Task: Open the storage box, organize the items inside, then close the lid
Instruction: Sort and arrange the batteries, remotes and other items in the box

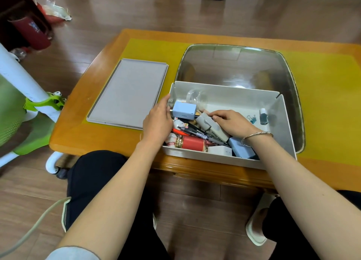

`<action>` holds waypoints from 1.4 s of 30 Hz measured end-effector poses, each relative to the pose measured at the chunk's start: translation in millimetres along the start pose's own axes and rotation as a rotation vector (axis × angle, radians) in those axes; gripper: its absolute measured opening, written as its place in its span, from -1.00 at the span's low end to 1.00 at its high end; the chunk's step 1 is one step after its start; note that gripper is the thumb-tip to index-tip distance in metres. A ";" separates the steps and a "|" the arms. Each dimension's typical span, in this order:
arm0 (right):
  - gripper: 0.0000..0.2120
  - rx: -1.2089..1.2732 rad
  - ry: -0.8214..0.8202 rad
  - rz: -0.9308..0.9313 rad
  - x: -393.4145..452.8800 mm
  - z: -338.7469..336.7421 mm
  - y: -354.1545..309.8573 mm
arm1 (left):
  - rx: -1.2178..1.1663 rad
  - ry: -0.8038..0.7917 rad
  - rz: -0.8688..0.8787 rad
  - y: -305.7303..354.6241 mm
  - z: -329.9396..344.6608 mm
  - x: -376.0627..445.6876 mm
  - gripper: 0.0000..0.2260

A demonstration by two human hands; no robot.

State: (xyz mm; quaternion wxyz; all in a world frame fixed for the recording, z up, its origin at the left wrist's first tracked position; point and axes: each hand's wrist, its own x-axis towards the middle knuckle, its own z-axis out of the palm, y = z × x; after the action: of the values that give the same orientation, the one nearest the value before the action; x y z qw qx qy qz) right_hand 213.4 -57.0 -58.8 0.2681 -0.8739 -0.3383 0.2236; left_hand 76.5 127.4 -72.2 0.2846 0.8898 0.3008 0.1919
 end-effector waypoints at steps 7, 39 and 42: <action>-0.73 0.043 0.006 -0.083 -12.4 -8.3 -1.8 | -0.029 -0.006 -0.015 -2.3 2.3 1.2 -0.60; -0.90 -0.094 0.236 -0.232 -17.8 -5.5 -71.8 | -0.206 -0.253 0.053 -14.4 -33.4 -5.6 -0.64; -0.84 -0.226 0.104 -0.290 -11.9 13.6 -83.7 | -0.266 -0.312 0.092 -15.0 -44.6 -11.5 -0.64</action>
State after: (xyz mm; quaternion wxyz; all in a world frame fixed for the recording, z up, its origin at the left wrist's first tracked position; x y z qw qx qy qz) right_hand 158.2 -8.7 -14.7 0.2148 -0.8508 -0.4695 0.0976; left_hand 38.7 147.3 -49.4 0.4333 0.8762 0.1843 0.1027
